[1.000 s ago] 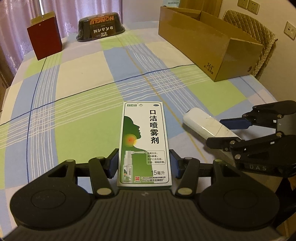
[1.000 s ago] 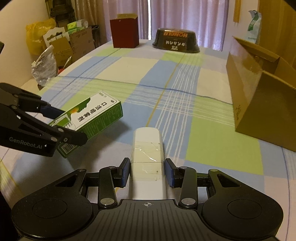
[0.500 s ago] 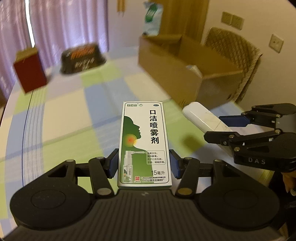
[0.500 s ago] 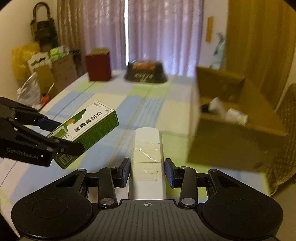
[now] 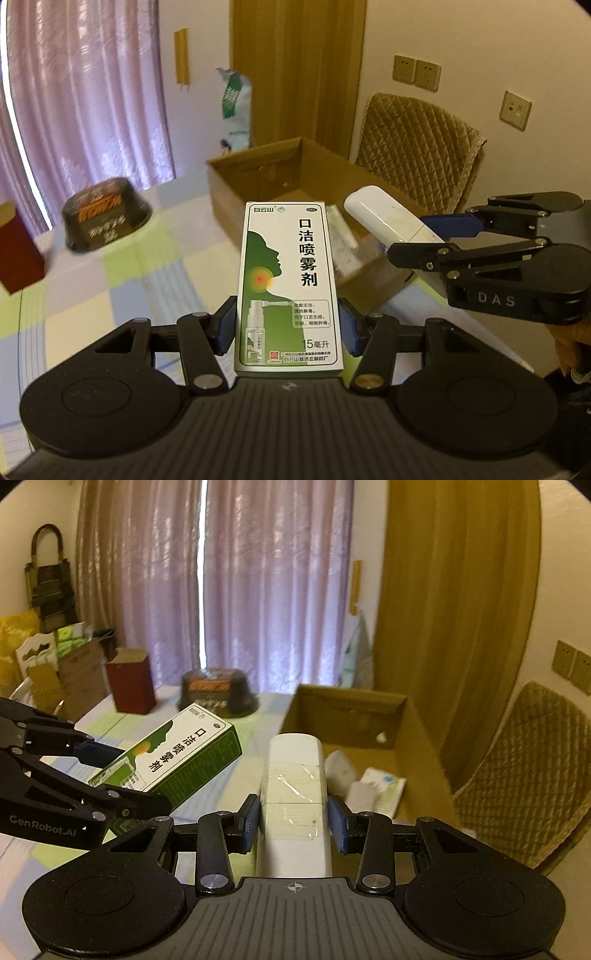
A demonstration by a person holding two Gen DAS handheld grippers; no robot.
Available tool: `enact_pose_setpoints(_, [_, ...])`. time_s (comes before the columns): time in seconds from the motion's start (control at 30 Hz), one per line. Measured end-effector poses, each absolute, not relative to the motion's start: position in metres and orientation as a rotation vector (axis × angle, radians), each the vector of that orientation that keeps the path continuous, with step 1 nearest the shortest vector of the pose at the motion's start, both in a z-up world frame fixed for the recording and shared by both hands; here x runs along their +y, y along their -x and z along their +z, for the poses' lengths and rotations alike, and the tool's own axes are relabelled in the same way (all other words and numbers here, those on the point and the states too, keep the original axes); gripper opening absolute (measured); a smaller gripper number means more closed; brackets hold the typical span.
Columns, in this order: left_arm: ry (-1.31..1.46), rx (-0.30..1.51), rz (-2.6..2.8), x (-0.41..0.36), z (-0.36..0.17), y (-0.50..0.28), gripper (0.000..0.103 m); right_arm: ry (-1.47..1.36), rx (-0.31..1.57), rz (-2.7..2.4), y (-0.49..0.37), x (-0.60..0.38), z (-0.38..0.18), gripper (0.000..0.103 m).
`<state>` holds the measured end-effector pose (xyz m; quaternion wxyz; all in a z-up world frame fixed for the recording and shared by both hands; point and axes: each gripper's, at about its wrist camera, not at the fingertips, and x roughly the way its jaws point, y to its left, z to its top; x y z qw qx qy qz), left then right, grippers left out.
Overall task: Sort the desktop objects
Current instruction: 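Carry the spray box and white remote with both grippers over the cardboard box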
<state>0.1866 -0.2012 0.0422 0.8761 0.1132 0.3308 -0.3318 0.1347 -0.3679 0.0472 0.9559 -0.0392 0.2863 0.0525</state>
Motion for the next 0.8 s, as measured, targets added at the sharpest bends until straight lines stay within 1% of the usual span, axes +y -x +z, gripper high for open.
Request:
enact_pose_setpoints(0.4, [-0.257,0.666,-0.738,-0.253,0.051,-0.217,0.05,0.049,0.561,0.05,-0.166,-0.412,0.052,0.039])
enact_pose_setpoints(0.8, [-0.279,0.685,-0.759,-0.291,0.034,-0.252,0.05,0.022,0.601,0.014,-0.196,-0.439,0.039,0.039])
